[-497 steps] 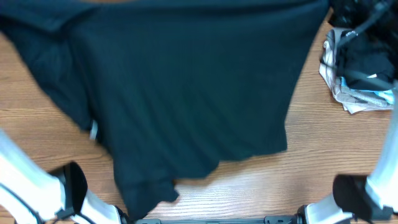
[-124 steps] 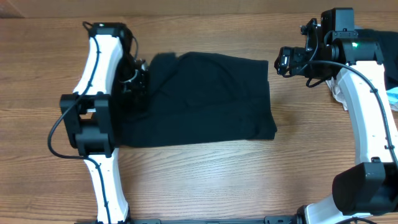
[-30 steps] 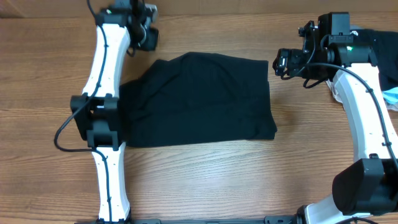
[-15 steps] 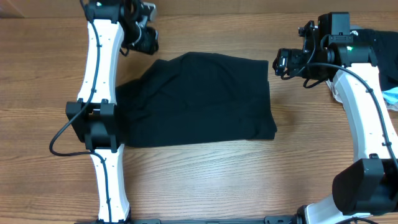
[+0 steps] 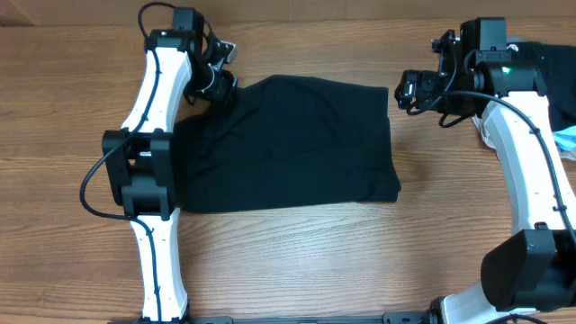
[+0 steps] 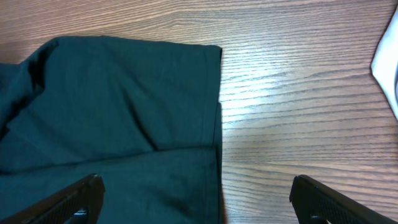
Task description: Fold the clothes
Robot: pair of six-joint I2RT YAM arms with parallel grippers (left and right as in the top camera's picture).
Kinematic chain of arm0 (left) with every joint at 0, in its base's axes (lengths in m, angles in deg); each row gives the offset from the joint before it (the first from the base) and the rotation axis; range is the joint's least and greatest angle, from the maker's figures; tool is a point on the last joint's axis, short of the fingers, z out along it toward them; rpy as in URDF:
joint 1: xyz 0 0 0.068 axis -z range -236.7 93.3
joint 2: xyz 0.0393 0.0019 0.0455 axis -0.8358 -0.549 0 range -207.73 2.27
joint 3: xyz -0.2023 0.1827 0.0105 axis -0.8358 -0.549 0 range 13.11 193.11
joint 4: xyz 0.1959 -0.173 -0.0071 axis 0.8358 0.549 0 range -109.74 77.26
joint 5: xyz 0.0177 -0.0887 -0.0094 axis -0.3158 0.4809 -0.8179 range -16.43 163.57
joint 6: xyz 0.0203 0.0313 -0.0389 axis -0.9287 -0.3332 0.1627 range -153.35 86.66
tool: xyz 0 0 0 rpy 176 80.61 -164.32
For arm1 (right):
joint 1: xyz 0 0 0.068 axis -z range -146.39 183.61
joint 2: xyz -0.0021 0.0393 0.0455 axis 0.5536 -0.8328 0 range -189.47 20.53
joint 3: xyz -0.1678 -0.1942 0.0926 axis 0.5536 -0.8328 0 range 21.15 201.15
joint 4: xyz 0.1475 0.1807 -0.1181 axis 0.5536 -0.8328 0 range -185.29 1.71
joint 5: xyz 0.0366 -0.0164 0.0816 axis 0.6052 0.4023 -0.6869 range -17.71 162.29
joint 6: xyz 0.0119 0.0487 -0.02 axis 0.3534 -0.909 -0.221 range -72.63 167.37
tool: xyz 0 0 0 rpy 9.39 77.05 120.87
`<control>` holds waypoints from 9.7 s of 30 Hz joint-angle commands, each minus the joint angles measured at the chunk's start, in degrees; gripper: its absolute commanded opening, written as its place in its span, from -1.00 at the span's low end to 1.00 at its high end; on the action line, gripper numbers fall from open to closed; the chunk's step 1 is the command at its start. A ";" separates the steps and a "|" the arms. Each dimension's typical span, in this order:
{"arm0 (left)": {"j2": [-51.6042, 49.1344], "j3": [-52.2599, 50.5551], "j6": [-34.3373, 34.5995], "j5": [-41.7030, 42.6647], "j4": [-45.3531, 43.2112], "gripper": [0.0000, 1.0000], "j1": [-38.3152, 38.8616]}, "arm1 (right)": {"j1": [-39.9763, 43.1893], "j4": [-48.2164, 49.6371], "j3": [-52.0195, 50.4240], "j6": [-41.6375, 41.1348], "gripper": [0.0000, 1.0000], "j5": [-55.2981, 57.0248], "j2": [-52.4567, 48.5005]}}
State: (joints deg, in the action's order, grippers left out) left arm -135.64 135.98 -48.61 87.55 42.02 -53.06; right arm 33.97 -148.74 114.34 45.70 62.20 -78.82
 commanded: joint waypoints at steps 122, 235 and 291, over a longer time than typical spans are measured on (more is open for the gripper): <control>4.13 26.38 12.68 -9.09 31.43 -0.92 2.82 | -7.17 43.98 -0.13 -5.88 0.57 4.04 -32.68; 21.66 23.61 18.25 -15.41 35.06 0.45 -6.43 | -3.74 1.53 -15.87 -5.88 0.49 -3.19 -14.71; 21.22 23.50 18.05 -19.91 35.04 0.46 -7.48 | -14.27 -1.64 -5.35 -4.59 -0.92 -9.16 -10.97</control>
State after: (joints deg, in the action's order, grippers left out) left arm -114.11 158.89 -31.54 67.72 76.95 -60.23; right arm 22.02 -151.14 107.47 42.40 52.28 -91.69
